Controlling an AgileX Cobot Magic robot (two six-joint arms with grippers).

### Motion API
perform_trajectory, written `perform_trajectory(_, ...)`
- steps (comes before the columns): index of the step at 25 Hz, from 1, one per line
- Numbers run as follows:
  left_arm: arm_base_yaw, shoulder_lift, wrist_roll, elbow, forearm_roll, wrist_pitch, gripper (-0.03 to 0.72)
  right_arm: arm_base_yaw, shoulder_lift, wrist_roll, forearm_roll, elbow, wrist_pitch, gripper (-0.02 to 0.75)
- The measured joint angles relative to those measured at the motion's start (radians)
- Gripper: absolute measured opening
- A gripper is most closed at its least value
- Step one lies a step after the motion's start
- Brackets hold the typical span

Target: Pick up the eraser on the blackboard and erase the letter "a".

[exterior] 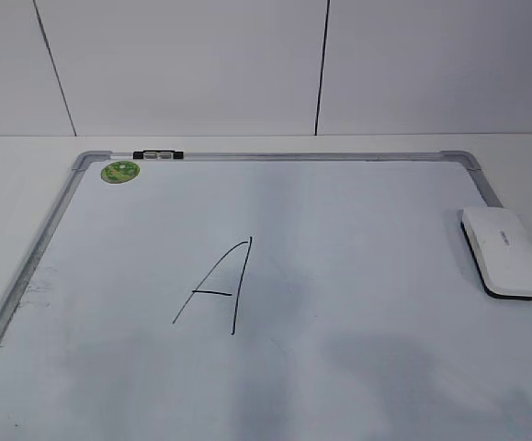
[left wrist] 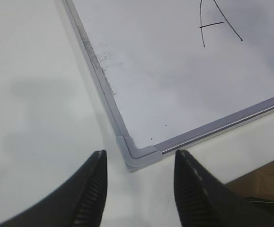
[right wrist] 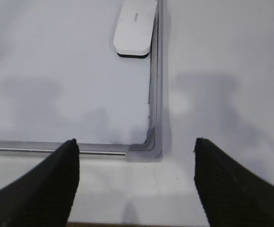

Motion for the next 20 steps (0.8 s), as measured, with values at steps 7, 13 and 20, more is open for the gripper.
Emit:
perform_trajectory(7,0.0,0.0,0.0,0.005,0.002,-0.026,0.35,0.0,0.0,0.0,-0.026,0.038,-0.086,0.576)
perform_trajectory(13,0.0,0.0,0.0,0.005,0.002,-0.028,0.35,0.0,0.0,0.0,-0.026,0.038,-0.09,0.576)
perform_trajectory(20,0.0,0.0,0.0,0.005,0.002,-0.028,0.35,0.0,0.0,0.0,-0.027,0.038,-0.093,0.576)
